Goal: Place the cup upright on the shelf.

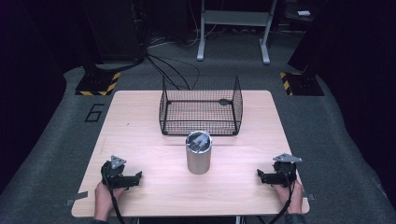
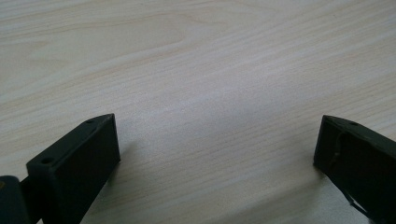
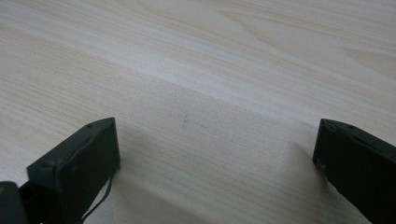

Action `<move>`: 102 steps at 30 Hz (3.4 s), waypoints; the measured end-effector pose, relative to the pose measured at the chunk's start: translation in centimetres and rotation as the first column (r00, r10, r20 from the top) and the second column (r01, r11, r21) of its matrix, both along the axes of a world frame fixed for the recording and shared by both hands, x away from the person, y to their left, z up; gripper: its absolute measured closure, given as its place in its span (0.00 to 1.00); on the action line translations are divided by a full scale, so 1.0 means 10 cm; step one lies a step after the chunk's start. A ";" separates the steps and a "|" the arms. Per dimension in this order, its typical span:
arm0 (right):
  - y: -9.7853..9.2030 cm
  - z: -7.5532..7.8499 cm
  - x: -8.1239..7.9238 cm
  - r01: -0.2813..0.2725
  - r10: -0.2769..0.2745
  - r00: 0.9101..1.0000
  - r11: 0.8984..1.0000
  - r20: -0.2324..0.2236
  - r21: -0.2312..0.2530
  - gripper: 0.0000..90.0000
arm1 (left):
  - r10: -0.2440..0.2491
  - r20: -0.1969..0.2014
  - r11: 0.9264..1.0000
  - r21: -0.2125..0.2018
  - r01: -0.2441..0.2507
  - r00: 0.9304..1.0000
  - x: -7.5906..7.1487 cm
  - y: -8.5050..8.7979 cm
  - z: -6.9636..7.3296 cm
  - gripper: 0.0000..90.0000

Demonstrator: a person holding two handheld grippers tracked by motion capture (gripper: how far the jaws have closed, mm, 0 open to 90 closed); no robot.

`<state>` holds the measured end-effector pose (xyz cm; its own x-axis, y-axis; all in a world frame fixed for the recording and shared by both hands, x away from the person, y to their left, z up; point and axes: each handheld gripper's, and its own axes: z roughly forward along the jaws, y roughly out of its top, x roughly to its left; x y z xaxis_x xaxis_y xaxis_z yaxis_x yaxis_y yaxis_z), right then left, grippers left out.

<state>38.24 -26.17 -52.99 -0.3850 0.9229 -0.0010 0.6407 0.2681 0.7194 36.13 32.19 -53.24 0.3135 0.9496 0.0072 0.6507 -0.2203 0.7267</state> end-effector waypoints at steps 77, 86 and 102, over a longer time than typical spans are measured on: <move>0.00 0.00 0.00 -0.001 0.001 1.000 1.000 -0.002 -0.001 0.01 | -0.457 0.322 0.830 -0.180 0.528 0.829 0.22 -1.69 0.96 0.00; 0.00 0.00 0.00 -0.003 0.003 1.000 1.000 -0.002 -0.001 0.01 | -0.451 0.338 0.822 -0.203 0.532 0.826 0.31 -1.82 0.94 0.00; 0.00 0.00 -0.01 -0.003 0.003 1.000 1.000 0.000 -0.001 0.01 | -0.420 0.378 0.843 -0.174 0.508 0.825 0.40 -1.99 0.89 0.00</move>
<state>38.19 -26.14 -52.99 -0.3879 0.9217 -0.0017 0.6402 0.2707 0.7189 40.09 12.27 -44.32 0.7398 0.6716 -0.0408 0.2469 -0.2146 0.9450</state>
